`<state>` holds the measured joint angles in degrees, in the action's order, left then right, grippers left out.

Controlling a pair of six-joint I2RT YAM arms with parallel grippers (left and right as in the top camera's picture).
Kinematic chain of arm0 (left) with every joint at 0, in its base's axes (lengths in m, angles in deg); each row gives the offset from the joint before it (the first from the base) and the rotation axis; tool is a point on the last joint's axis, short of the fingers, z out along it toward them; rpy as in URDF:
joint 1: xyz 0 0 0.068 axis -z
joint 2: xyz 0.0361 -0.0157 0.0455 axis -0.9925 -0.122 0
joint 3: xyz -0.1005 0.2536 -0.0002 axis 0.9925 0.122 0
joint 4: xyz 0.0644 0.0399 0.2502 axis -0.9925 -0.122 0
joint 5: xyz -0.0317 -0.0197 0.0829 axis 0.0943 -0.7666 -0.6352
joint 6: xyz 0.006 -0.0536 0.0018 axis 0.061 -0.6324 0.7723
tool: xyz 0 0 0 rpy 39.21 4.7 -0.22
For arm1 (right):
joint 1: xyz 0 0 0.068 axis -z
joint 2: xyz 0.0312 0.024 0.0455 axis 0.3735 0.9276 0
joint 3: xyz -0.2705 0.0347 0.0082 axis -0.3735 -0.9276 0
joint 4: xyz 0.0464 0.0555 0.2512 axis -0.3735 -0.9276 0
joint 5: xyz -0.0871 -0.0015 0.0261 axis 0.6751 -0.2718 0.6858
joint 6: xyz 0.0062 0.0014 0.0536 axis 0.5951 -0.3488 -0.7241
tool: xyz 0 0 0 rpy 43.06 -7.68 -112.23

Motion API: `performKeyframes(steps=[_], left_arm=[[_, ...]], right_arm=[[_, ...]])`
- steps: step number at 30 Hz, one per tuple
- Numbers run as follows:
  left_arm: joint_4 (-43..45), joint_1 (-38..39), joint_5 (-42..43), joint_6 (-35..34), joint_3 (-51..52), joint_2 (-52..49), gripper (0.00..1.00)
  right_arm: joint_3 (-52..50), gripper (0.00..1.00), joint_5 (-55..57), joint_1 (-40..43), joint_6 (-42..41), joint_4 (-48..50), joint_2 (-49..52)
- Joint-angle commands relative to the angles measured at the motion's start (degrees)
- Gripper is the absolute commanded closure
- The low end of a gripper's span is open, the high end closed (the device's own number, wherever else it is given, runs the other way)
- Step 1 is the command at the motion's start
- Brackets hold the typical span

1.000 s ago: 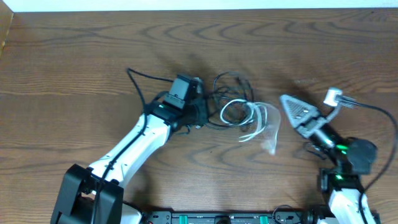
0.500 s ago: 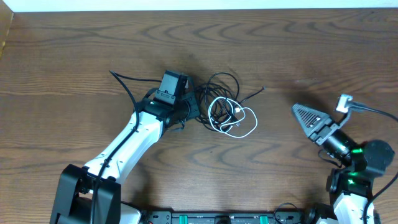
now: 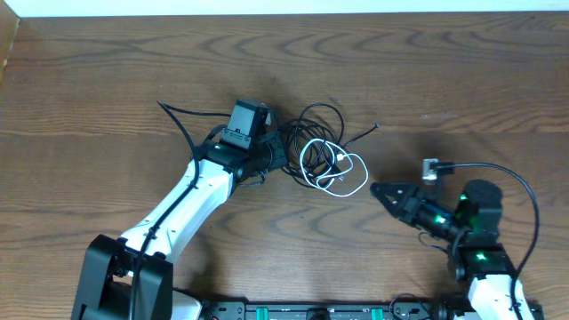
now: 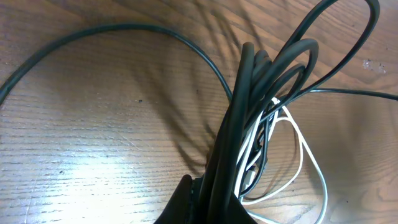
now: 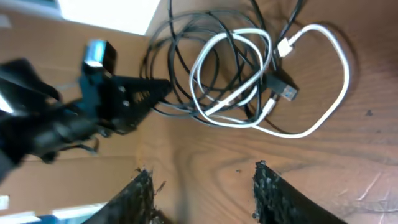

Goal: Untangle cables

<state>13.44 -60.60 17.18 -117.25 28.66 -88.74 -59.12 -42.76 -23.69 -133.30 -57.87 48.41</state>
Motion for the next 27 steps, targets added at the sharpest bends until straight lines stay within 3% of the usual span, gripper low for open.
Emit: performKeyframes(steps=[1,3,7,8,9,10,14,19,27], left_arm=[[-0.2,0.1,0.7,-0.1,-0.1,0.0,0.92],[-0.2,0.1,0.7,-0.1,0.0,0.0,0.92],[-0.2,0.1,0.7,-0.1,0.3,-0.1,0.92],[-0.2,0.1,0.7,-0.1,0.3,-0.1,0.86],[-0.2,0.1,0.7,-0.1,0.3,-0.1,0.73],[-0.2,0.1,0.7,0.0,0.3,-0.2,0.59],[-0.2,0.2,0.7,-0.1,0.3,-1.1,0.27],[-0.2,1.1,0.7,-1.2,0.3,-4.5,0.16],[0.9,2.2,-3.0,-17.7,0.3,-12.5,0.15]], right_arm=[[0.4,0.49,10.6,-5.8,1.6,-0.2,1.7],[0.4,0.44,13.9,-9.0,-0.1,-0.2,3.3],[0.4,0.09,22.5,-14.1,-1.6,1.4,7.1],[0.4,0.04,24.3,-14.9,-1.6,1.7,7.9],[0.4,0.02,25.6,-15.5,-1.9,1.8,8.6],[0.4,0.01,26.2,-15.8,-2.5,2.0,9.2],[0.4,0.01,26.0,-16.0,-3.1,2.9,10.7],[0.4,0.01,25.9,-16.0,-3.1,3.0,10.8],[0.4,0.01,25.9,-16.0,-3.1,2.4,10.8]])
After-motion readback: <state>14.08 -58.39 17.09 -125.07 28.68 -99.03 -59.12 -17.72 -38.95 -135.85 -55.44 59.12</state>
